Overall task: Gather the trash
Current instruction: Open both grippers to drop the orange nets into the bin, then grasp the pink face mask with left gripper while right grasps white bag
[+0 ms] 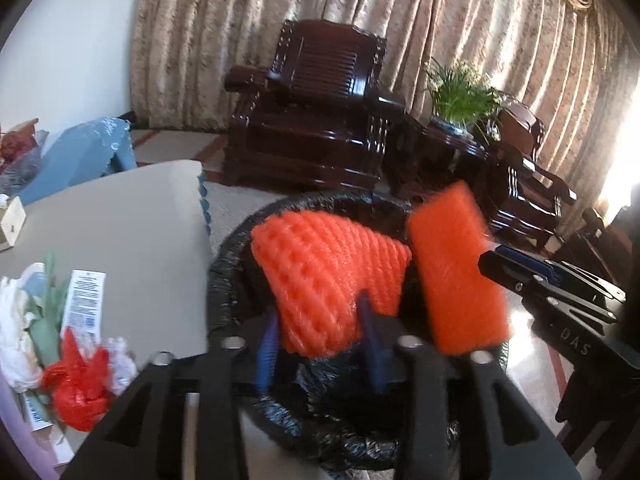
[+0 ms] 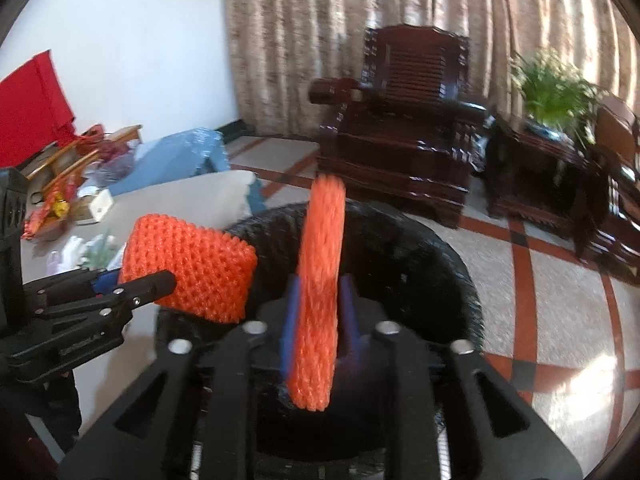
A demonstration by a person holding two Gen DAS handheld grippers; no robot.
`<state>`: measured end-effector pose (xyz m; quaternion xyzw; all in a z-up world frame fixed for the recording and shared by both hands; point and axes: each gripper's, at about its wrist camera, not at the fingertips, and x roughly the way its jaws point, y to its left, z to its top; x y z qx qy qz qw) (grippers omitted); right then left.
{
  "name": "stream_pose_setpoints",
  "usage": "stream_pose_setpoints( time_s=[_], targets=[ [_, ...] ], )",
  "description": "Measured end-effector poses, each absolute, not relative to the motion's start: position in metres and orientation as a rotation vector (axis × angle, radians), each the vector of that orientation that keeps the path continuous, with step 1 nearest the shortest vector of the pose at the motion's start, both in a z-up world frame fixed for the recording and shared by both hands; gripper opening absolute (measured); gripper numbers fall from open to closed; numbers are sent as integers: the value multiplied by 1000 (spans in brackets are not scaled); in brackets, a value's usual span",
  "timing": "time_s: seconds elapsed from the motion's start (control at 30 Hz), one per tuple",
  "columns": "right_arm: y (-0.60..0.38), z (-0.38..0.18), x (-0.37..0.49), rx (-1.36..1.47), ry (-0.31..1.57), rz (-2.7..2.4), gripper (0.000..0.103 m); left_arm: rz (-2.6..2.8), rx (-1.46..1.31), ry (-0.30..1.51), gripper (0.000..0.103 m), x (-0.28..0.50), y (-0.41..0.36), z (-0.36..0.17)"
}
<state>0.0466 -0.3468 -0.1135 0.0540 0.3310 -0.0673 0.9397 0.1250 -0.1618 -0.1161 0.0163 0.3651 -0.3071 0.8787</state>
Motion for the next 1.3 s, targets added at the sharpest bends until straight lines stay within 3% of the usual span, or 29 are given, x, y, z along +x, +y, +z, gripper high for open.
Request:
stream_pose_setpoints(
  time_s=[0.07,0.27,0.3,0.63,0.97,1.3],
  targets=[
    [-351,-116,45,117,676,-158,46,-653,19,764,68,123,-162,-117],
    [-346,-105,39,125,598,-194,93,-602,16,736,77,118,-140,-109],
    [-343,-102,37,132,582,-180,95,-585,19,726,78,118,-136,-108],
    [-266,-85,53,128,515,47,98,-288,53,591,82,92,-27,-82],
    [-174,-98,70,49,536,247,97,-54,62,602,82,75,51,-109],
    [-151,-113,83,27,582,281,97,-21,13,666,71,98,74,-146]
  ],
)
